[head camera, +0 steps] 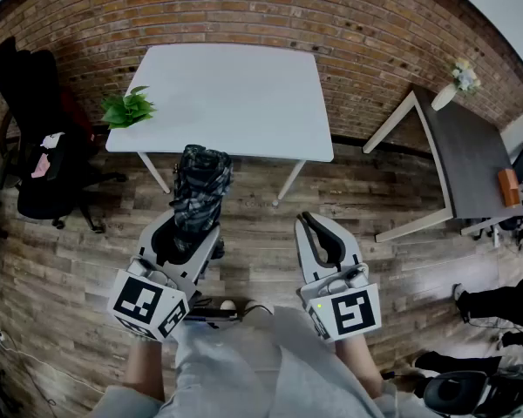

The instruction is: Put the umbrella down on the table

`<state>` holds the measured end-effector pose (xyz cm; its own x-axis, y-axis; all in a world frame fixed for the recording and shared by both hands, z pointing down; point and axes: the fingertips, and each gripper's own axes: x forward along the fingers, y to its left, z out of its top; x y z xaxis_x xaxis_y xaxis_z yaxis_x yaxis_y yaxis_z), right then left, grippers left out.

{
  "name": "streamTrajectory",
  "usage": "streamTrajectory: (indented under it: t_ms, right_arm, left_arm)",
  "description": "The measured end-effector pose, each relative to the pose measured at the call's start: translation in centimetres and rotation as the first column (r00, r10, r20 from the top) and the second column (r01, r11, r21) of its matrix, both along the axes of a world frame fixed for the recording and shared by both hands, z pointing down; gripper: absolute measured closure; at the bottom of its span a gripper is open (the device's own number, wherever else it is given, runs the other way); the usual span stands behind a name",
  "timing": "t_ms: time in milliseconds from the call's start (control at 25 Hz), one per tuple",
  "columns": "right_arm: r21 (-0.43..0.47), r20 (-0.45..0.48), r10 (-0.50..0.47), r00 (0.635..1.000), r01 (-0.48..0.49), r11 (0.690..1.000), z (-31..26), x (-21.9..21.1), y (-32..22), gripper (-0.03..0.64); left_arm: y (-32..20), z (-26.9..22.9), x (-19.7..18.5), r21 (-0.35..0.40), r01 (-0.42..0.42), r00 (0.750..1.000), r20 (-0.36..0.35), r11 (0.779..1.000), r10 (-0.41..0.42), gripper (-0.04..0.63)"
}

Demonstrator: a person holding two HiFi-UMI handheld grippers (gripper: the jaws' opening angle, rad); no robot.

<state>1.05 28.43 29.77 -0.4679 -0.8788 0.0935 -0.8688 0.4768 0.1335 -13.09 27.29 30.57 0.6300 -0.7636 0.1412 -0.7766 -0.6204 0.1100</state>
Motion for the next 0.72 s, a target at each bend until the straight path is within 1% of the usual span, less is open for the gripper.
streamTrajectory:
  t_ms: [560,720]
  right_arm:
    - [-0.002,-0.006,-0.002,1.000,0.002,1.000,0.2,-1.4,0.0,0.561]
    - [-0.004,0.004,0.029,1.000,-0.029,1.000,0.0,-1.3,-0.1,0.560]
  left_arm:
    - [-0.1,0.2,-1.1,0.004,-0.001,1.000,-0.002,1.000,0.001,0.362]
    - [-0.2,0.1,-1.5,0.006,-0.003,1.000,-0.007,1.000,0.004,0.362]
